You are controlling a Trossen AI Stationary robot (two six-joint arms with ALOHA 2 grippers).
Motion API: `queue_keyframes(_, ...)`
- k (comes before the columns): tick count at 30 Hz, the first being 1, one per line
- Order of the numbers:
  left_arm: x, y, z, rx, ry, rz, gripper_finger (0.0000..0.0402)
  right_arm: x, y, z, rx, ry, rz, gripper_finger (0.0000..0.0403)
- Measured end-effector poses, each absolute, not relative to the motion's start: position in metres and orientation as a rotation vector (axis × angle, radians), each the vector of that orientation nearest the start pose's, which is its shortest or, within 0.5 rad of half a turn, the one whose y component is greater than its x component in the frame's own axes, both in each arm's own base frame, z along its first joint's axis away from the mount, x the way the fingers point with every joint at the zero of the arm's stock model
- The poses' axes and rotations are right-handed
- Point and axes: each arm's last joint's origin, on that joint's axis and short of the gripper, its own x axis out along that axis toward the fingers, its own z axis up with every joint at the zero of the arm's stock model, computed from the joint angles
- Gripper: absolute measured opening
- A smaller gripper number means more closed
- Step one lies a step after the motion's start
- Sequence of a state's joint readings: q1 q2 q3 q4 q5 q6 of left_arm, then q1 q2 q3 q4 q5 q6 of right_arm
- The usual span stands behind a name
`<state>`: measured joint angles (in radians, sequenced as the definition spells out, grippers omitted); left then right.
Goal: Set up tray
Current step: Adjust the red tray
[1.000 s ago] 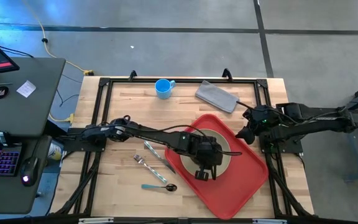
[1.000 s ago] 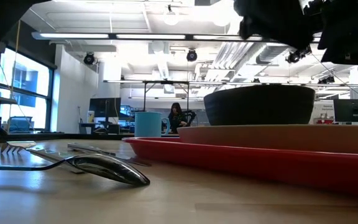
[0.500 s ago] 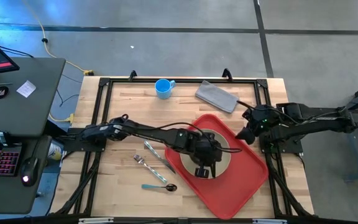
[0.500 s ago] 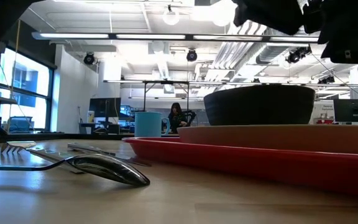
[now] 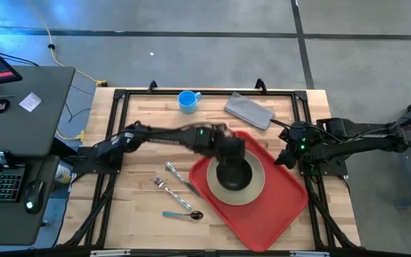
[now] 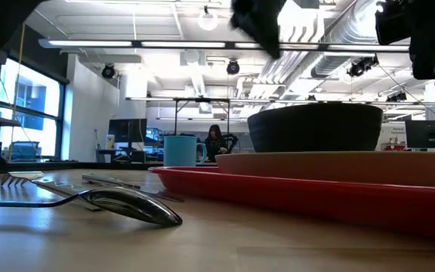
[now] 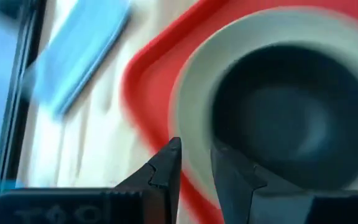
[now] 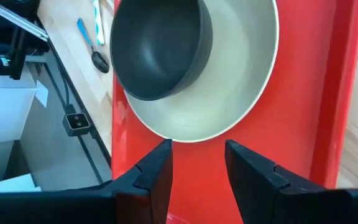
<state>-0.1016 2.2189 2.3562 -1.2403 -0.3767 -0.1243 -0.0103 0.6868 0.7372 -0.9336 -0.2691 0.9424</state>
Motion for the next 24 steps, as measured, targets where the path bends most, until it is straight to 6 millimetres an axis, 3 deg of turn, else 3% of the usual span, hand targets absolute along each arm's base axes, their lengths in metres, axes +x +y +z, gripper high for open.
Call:
queue_keyframes(3,0.455,0.001,0.317,0.035,1.093,0.410,0.0122,0.118,0.006,0.269,0.995,0.926,-0.200,0.0138)
queue_keyframes(8,0.458,0.059,0.302,-0.252,1.103,0.347,0.0122,0.119,0.006,0.269,1.015,0.914,-0.232,0.0138)
queue_keyframes(12,0.455,0.092,0.275,-0.423,1.149,0.327,0.0122,0.119,0.006,0.270,1.050,0.907,-0.248,0.0138)
queue_keyframes(17,0.449,0.108,0.244,-0.518,1.212,0.275,0.0122,0.119,0.005,0.270,1.090,0.900,-0.276,0.0138)
queue_keyframes(24,0.453,0.100,0.222,-0.506,1.213,0.251,0.0122,0.122,0.003,0.271,1.096,0.835,-0.331,0.0138)
